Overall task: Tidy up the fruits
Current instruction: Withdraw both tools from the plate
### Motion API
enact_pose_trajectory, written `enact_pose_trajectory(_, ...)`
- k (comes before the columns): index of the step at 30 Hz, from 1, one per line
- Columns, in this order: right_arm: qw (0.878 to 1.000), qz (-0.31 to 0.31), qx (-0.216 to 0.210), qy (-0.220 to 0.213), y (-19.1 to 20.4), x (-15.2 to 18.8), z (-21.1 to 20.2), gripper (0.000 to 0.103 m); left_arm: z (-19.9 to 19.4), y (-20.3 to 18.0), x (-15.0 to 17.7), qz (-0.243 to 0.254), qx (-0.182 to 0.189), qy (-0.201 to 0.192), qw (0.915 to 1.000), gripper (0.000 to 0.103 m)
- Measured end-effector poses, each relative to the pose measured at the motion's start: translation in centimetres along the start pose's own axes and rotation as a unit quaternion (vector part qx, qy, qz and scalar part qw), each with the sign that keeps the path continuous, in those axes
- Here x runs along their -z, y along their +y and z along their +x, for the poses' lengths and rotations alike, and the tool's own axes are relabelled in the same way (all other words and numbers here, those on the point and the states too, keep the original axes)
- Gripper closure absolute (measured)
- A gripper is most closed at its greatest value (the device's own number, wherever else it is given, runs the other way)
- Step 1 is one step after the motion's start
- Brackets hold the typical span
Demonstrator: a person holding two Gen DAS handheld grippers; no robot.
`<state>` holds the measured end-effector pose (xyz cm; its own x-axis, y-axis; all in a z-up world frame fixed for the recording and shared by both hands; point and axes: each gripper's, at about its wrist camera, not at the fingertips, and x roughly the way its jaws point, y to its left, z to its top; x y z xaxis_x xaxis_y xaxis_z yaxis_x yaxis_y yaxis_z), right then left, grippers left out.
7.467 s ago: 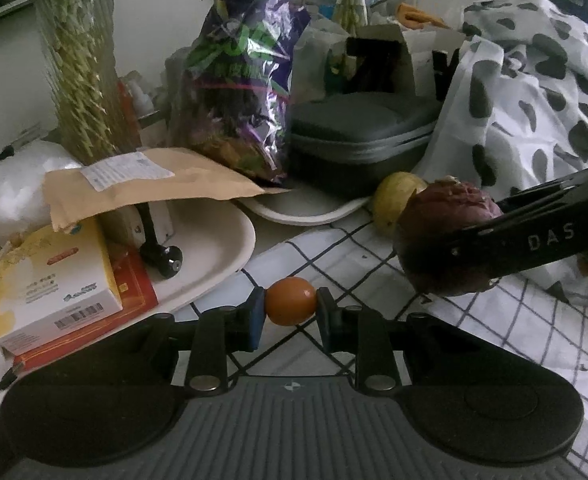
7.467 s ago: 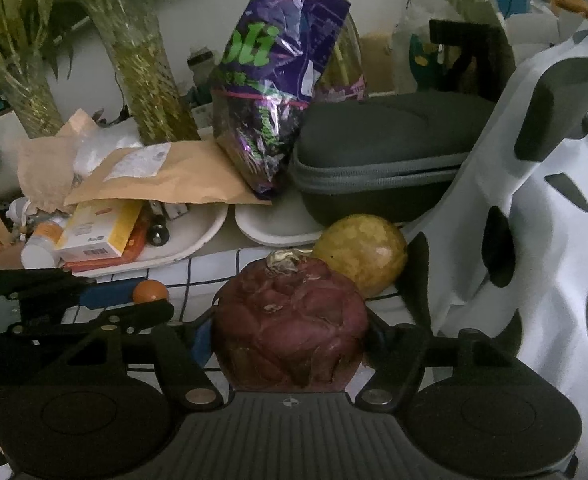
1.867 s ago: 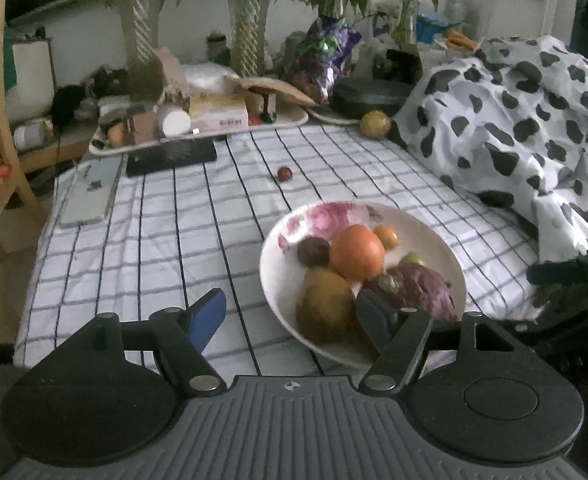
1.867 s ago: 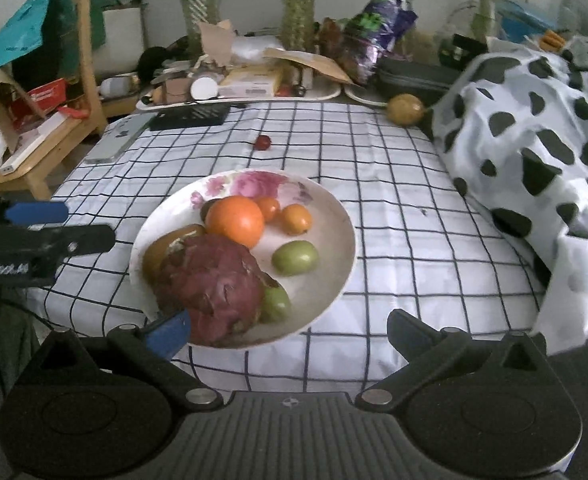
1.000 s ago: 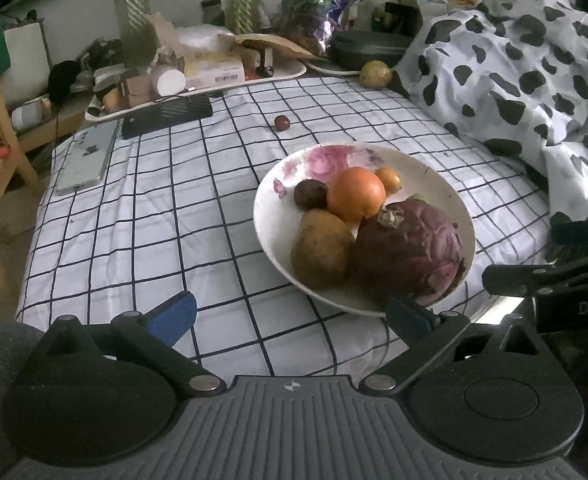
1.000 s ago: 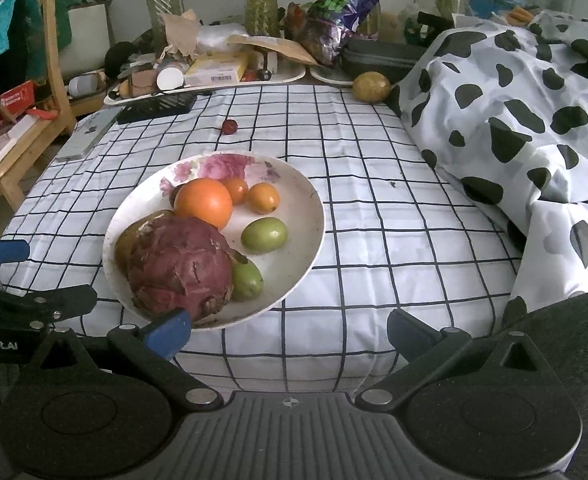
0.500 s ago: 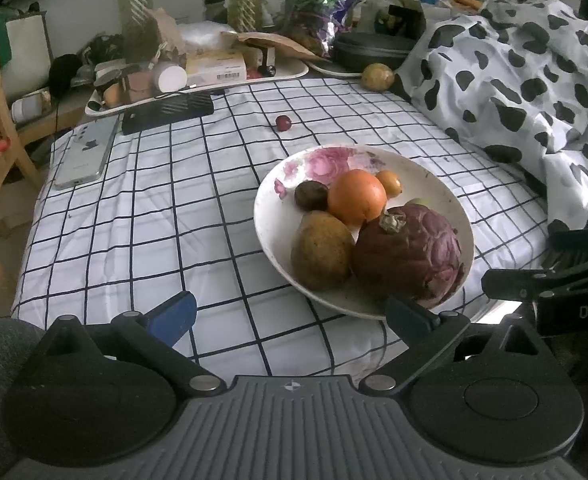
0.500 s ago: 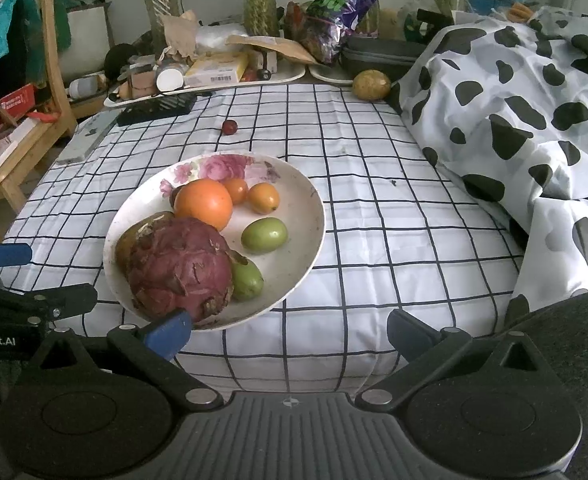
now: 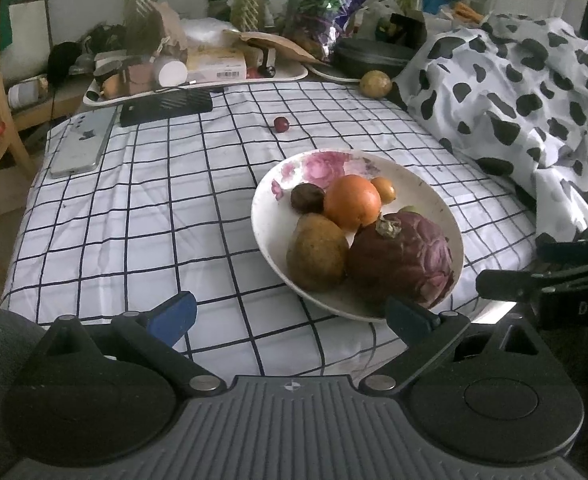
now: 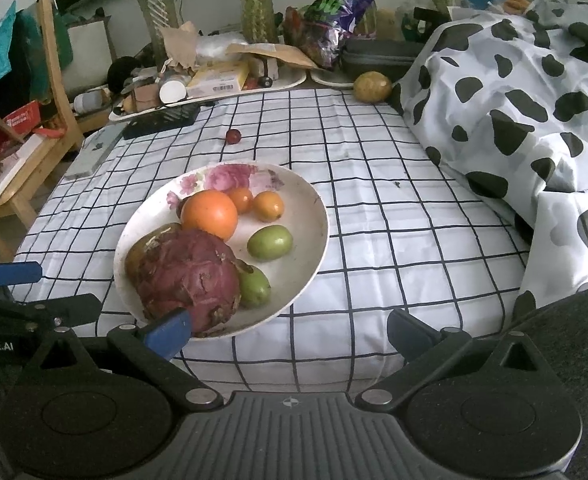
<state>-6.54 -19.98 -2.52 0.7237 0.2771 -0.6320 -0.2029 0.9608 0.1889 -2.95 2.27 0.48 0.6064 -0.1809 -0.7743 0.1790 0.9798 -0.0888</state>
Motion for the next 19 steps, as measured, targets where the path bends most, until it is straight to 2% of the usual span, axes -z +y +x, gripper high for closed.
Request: enact_pose_trajectory(19, 1.000, -0.015, 0.008, 0.002, 0.31, 0.04, 0.09, 0.000, -0.19, 0.27, 0.04, -0.016, 0.003, -0.008, 0.9998, 0.000)
